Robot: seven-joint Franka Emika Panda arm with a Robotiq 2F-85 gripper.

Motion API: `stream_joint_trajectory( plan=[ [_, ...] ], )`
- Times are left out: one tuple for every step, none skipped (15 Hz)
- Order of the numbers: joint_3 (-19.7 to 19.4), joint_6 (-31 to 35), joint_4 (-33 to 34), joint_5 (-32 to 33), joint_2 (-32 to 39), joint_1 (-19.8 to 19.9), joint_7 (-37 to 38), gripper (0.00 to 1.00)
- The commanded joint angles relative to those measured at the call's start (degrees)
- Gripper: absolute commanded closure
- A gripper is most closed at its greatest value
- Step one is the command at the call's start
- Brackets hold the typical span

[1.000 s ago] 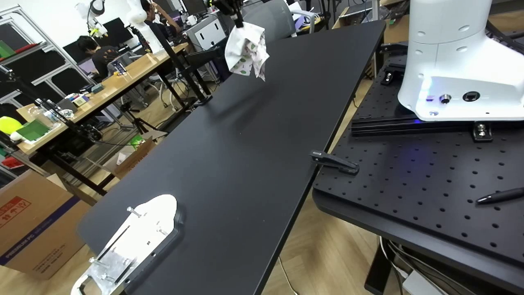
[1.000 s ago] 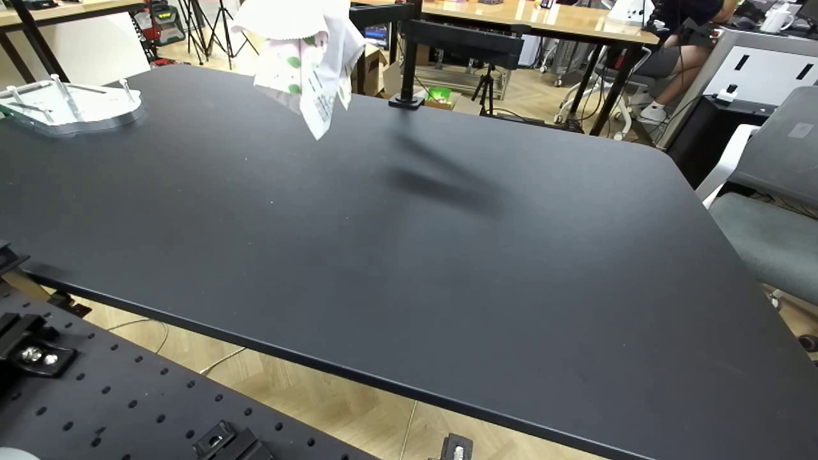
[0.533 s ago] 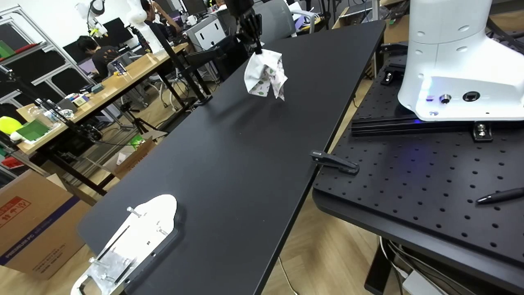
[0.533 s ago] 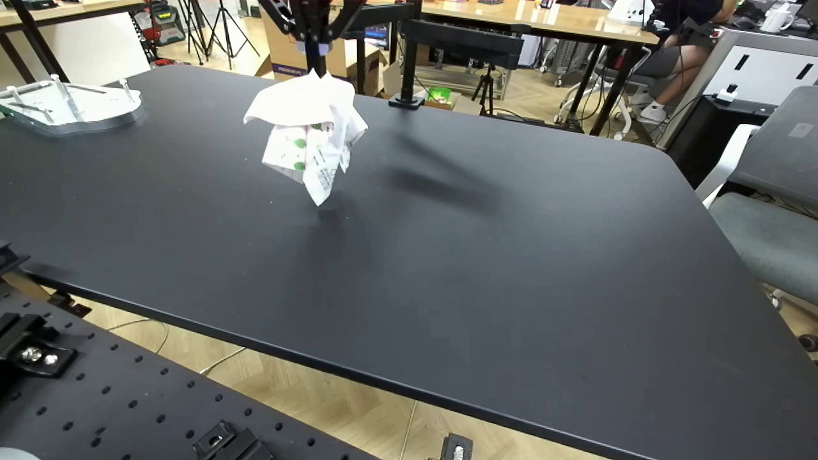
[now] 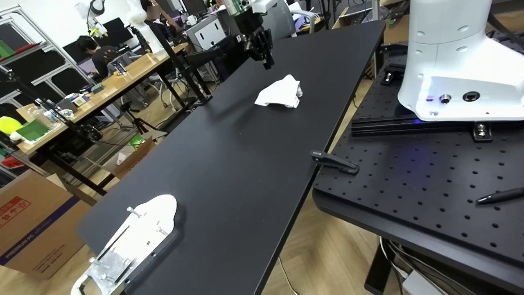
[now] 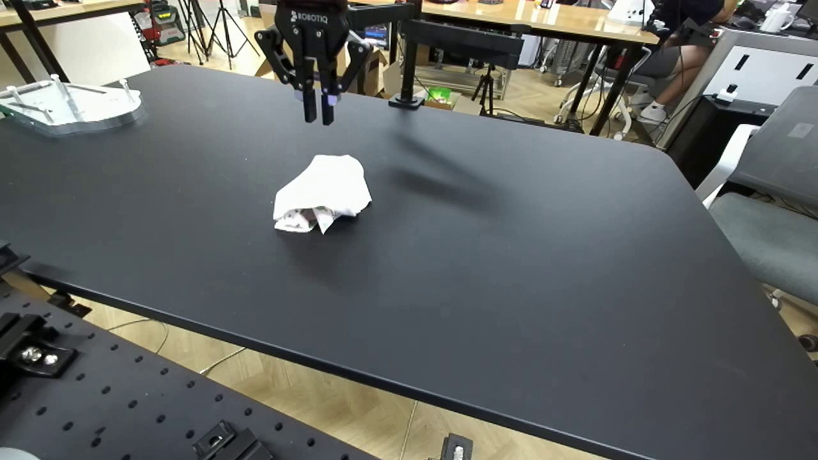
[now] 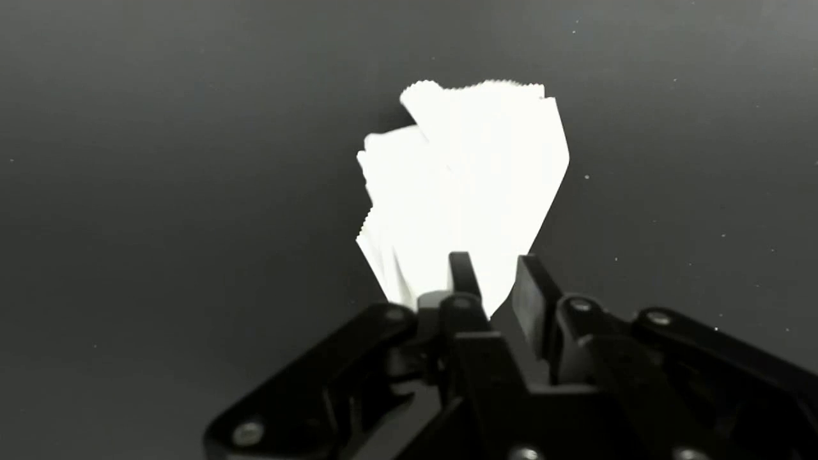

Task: Place the cloth on the table

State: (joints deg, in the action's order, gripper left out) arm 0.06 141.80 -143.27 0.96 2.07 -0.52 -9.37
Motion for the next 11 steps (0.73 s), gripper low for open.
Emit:
stream_joint_trajectory(
  plan=[
    [0.24,-2.81,1.03,-1.46,-0.95,0.19,-0.72,0.45],
    [0.34,-3.35,0.98,-1.81,-1.43,0.1,-0.19,0.39],
    [0.49,-4.56,1.08,-2.39,-1.94,-0.03,0.15,0.33],
    [0.61,-5.82,1.26,-3.09,-2.39,-0.13,0.4,0.26],
    [0.68,-7.61,1.67,-3.5,-2.67,-0.22,1.07,0.19],
    [0.73,-9.54,2.1,-4.21,-2.96,-0.31,1.47,0.12],
    [0.75,-11.42,2.5,-4.79,-3.17,-0.38,1.51,0.06],
    [0.75,-13.01,2.84,-5.41,-3.4,-0.42,1.31,0.01],
    [0.75,-14.22,3.05,-5.92,-3.65,-0.45,1.14,0.0],
    [0.76,-15.54,3.35,-6.08,-3.82,-0.45,1.5,0.0],
    [0.75,-16.48,3.63,-6.1,-3.88,-0.41,1.82,0.0]
  ],
)
